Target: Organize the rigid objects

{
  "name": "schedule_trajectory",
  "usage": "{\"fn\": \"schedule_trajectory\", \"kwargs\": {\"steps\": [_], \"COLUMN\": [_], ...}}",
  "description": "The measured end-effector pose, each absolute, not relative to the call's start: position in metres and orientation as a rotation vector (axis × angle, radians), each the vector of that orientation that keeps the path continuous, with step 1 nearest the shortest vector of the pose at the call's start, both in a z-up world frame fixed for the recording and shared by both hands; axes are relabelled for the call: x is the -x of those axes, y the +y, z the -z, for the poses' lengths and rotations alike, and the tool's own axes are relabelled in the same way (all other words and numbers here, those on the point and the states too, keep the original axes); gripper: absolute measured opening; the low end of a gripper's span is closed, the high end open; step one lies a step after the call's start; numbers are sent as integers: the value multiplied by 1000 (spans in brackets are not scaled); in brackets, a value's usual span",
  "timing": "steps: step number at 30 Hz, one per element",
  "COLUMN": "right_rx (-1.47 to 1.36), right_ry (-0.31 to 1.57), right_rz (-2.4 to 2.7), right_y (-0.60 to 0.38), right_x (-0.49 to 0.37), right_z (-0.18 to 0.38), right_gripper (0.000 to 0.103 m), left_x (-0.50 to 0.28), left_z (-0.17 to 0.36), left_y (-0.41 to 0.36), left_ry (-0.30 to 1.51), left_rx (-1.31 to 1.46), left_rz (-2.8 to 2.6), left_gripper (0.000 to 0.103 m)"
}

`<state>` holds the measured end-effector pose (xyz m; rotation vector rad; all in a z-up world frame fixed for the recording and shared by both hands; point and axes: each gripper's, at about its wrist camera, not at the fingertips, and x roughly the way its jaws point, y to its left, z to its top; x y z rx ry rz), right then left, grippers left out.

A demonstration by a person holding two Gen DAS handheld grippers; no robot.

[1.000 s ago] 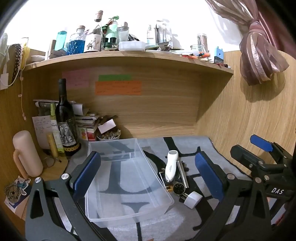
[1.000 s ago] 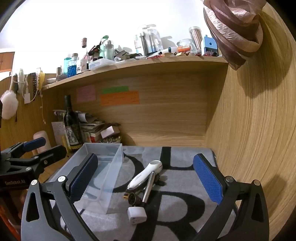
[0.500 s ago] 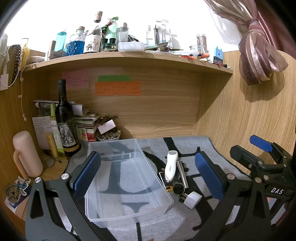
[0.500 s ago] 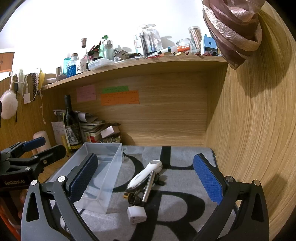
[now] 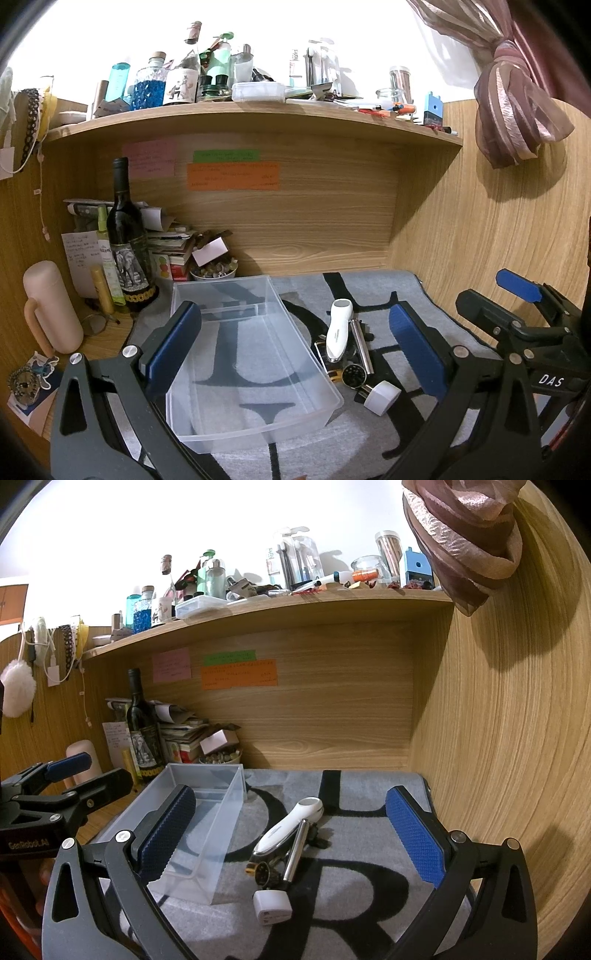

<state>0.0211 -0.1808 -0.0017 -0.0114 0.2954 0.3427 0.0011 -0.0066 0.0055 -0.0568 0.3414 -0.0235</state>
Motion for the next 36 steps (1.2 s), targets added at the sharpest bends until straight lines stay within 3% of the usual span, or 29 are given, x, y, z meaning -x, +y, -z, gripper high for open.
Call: {"fn": "schedule_trajectory", "kwargs": {"steps": [36], "right_rx": [10], "right_ry": [309], "right_rz": [-340], "right_y": [-182], "right_x": [-26], "right_z": [3], "right_gripper": [103], "left_x": [-9], "left_z": [0], "left_y": [-14], "left_ry": [360], "left_rx": [48], "left_rz": [41], "left_gripper": [103]}}
